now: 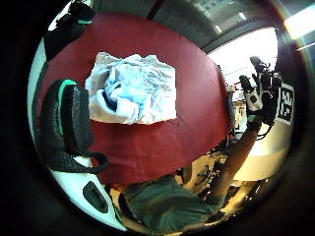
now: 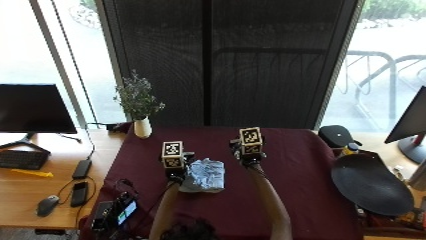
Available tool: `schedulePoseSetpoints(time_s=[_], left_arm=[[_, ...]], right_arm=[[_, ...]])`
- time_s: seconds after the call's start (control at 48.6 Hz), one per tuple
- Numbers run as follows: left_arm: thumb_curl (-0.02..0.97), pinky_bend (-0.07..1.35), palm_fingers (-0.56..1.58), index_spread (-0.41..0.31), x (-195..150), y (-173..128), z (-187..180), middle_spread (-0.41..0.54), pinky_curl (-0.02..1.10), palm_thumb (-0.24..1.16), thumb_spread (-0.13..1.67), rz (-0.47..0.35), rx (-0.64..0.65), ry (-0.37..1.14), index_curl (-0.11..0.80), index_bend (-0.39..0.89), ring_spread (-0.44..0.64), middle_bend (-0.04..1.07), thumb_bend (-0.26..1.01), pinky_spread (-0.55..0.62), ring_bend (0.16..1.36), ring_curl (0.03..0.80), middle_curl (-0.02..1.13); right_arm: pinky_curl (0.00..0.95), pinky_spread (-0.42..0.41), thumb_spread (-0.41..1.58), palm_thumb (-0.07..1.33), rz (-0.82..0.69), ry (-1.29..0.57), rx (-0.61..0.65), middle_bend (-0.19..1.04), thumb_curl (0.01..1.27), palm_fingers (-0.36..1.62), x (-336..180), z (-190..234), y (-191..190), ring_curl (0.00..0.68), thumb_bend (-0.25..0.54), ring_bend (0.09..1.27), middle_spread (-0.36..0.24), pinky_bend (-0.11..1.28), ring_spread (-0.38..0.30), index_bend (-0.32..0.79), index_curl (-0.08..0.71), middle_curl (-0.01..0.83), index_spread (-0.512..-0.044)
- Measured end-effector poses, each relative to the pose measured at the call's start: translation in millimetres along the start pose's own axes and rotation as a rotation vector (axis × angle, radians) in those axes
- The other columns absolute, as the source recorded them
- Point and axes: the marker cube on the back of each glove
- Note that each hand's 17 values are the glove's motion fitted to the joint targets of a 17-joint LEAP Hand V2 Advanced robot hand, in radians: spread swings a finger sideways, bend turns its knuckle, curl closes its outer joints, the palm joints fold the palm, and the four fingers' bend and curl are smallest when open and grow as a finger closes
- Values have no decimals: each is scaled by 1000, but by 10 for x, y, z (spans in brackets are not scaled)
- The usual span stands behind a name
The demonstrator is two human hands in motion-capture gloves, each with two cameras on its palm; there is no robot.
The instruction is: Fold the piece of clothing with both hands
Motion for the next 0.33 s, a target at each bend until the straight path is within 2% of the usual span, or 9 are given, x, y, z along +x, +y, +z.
schedulePoseSetpoints(time_s=[0.062,0.329], left_arm=[[262,191,639,-156,7,57,-73,-122,388,468,1554,-7,-2,-1,354,144,29,193,61,220,417,358,436],[261,189,643,-149,34,-43,64,-121,386,469,1554,11,0,11,351,142,27,197,60,220,415,358,442]], right_arm=[[353,229,1340,629,-2,-32,-85,147,367,309,-22,124,77,340,-11,251,-36,680,130,171,364,262,-326],[353,225,1339,629,15,-49,-81,147,366,312,12,275,29,339,-11,249,-31,676,130,175,368,257,-324]])
